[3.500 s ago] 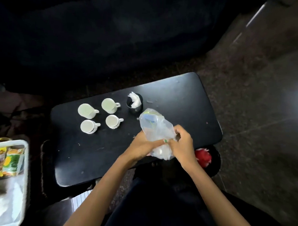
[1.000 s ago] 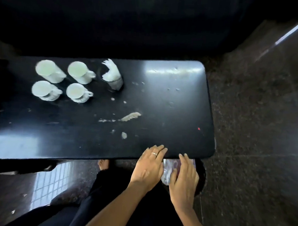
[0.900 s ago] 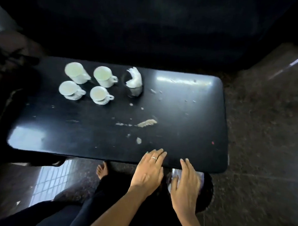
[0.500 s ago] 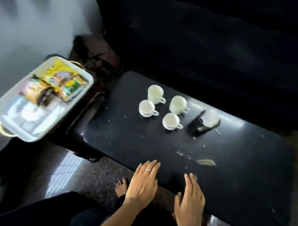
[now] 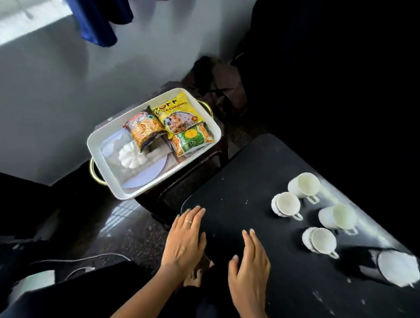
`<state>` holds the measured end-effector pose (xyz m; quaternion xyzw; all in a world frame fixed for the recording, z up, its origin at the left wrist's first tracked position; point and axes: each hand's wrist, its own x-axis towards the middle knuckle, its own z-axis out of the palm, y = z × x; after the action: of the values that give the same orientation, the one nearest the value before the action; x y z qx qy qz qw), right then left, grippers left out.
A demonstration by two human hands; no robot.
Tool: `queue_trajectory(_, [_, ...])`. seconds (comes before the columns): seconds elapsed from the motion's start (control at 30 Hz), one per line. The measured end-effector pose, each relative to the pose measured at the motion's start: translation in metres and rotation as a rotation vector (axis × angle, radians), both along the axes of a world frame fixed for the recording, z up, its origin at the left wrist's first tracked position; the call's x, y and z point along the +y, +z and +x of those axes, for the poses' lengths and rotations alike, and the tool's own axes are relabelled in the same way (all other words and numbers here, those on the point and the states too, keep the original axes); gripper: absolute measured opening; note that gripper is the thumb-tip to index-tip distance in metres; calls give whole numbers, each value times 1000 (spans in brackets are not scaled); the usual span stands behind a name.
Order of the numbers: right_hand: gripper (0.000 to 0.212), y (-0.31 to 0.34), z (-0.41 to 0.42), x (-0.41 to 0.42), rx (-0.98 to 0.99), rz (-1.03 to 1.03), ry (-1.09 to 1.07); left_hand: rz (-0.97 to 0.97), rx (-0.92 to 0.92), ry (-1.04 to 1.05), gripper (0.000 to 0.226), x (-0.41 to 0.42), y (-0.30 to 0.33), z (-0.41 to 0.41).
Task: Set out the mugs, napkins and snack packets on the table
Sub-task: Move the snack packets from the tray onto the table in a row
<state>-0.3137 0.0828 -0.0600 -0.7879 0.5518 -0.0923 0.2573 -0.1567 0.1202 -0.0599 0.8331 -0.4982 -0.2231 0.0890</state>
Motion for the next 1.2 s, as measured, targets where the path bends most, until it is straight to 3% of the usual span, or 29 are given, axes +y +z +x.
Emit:
queue_trajectory(0.43, [52,9,128,-116,-151,9,260,-224,-46,341,52,-106,0,80])
queue_trajectory(0.63, [50,-1,173,-151,-169,4,254,-269,-62,375,55,-138,-14,110])
queue_trajectory(0.9, [57,-19,209,-175,-57,116,133,-240,-86,290,58,-148,-38,139])
queue_trajectory(1.2, [63,-6,240,-186,-262,375,-227,-292,-74,339,57,-140,-39,140])
